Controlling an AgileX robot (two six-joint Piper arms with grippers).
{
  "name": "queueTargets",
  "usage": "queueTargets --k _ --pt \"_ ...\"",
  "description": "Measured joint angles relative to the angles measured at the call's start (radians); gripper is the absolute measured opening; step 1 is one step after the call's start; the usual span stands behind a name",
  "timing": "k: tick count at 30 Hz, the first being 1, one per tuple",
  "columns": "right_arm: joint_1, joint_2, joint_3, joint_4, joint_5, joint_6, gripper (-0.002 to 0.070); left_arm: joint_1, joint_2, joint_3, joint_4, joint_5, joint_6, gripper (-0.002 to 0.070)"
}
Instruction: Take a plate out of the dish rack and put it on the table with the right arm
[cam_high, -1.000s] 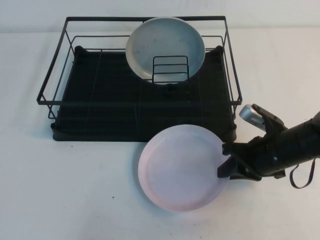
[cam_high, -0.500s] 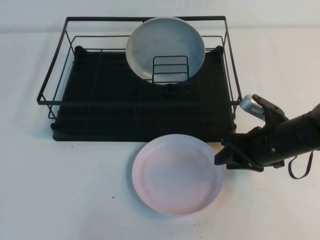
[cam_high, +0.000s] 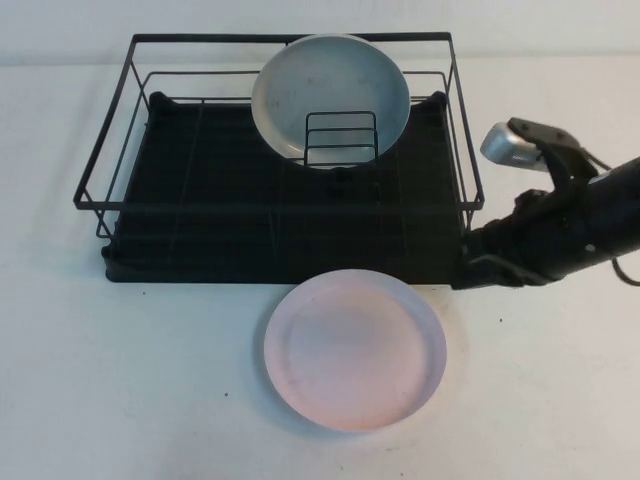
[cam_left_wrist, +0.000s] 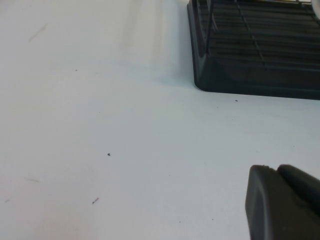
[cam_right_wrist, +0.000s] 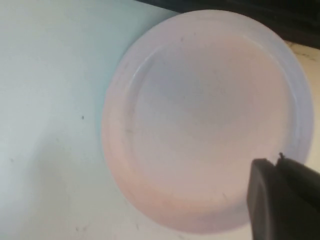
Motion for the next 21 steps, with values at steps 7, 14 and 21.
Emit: queueTargets --k 7,14,21 --pt "0.0 -0.3 0.038 -0.22 0.052 0.117 -0.0015 0.0 0.0 0.0 0.0 0.0 0.0 -0.0004" --pt "0.0 -0.623 0.093 -0.289 0.184 0.107 -0.0017 0.0 0.0 0.0 0.0 0.0 0.0 -0.0004" --pt "0.0 -0.801 0.096 -0.384 0.263 0.107 -0.0018 0.0 0.0 0.0 0.0 0.0 0.0 -0.0004"
